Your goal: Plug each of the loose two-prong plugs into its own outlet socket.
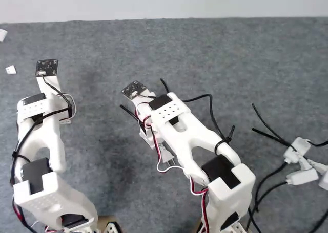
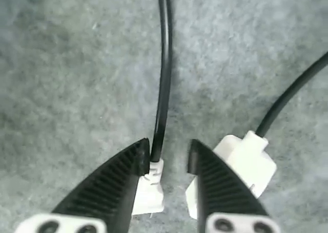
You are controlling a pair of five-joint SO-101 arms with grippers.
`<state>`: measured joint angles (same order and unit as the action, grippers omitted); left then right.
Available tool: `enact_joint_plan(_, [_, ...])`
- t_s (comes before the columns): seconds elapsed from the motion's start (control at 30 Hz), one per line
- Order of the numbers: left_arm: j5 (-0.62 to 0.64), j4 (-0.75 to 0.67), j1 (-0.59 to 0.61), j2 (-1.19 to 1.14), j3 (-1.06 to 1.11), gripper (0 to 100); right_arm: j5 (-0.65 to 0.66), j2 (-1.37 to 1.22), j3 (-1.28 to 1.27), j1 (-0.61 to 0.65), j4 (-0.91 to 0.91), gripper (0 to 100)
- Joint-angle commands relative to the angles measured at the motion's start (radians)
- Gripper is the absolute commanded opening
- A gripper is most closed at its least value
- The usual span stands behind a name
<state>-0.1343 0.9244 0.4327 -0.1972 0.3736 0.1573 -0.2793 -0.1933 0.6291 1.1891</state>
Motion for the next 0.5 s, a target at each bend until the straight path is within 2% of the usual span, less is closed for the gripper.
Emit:
enact_joint_plan(0.0, [0.009,-0.021,0.005,0.054,-0.008,2,0.014,0.085,0.014,0.013,0.019,16.8])
enact_joint_plan(0.3, [0.009,-0.021,0.005,0.054,-0.008,2,-0.012,0.237,-0.080,0.007,0.039,14.4])
enact_joint_plan(0.43, [0.009,-0.021,0.005,0.054,-0.008,2,-0.023,0.259,-0.137,0.007,0.012,0.1])
enact_joint_plan(0.47, [0.009,-0.021,0.005,0.054,-0.008,2,-0.023,0.255,-0.153,0.007,-0.004,1.1])
